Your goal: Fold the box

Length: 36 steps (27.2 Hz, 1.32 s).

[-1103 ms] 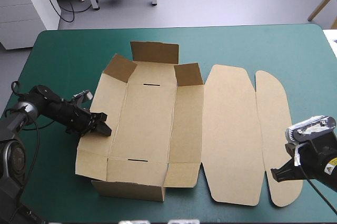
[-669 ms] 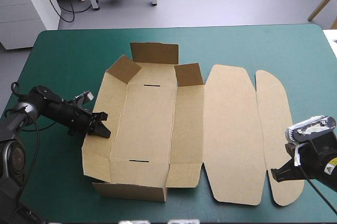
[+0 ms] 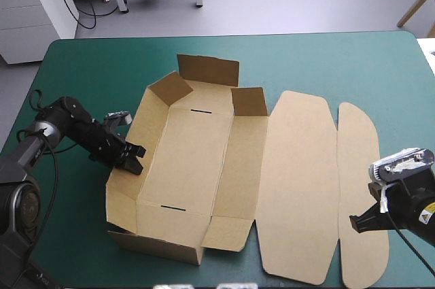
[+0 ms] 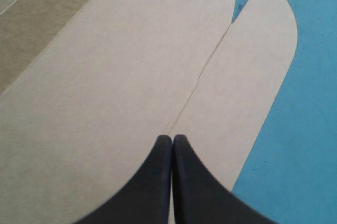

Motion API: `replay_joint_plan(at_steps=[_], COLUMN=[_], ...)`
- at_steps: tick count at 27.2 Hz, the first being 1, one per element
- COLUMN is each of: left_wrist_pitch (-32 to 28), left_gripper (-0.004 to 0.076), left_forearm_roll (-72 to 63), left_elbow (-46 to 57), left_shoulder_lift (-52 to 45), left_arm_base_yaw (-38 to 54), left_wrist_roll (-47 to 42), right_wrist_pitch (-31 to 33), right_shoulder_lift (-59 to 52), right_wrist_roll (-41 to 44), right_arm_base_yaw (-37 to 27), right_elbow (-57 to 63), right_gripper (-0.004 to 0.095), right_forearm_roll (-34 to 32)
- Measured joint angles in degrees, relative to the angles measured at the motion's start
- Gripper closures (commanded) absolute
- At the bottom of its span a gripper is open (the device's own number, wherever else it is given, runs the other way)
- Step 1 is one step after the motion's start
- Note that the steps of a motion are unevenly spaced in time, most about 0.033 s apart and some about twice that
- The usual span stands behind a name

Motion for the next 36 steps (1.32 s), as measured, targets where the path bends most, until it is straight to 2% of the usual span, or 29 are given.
replay_joint_plan(at_steps=[5, 11, 18, 23, 30, 36], left_wrist_pitch=[0.4, 1.4, 1.8, -0.1, -7.7, -11.5], left_gripper=[0.0733, 0.0729, 0.0723, 0.0723, 0.0723, 0.0724], left_forearm_roll=[11.3, 23.4, 37.3, 44.7, 56.3, 62.7], left_elbow=[-14.5, -25.7, -37.0, -37.8, -36.5, -36.4], left_shoulder_lift=[0.6, 0.7, 0.7, 0.7, 0.9, 1.0], left_arm_base_yaw=[-7.2, -14.8, -24.2, -31.6, -42.7, -47.4], left_wrist_roll=[-1.4, -3.5, -4.4, -4.5, -4.6, -4.4], right_wrist_pitch=[-1.1, -3.5, -9.3, -11.3, -11.4, -11.3], right_shoulder_lift=[0.0, 0.0, 0.0, 0.0, 0.0, 0.0], right_wrist_roll=[0.0, 0.0, 0.0, 0.1, 0.3, 0.7], right_arm_base_yaw=[0.0, 0.0, 0.0, 0.0, 0.0, 0.0], right_elbow=[0.0, 0.0, -0.1, -1.6, -2.9, -2.9], right_gripper=[0.0927, 0.0927, 0.0927, 0.0927, 0.0928, 0.0928], right_forearm_roll=[-0.2, -0.2, -0.2, -0.2, -0.2, -0.2])
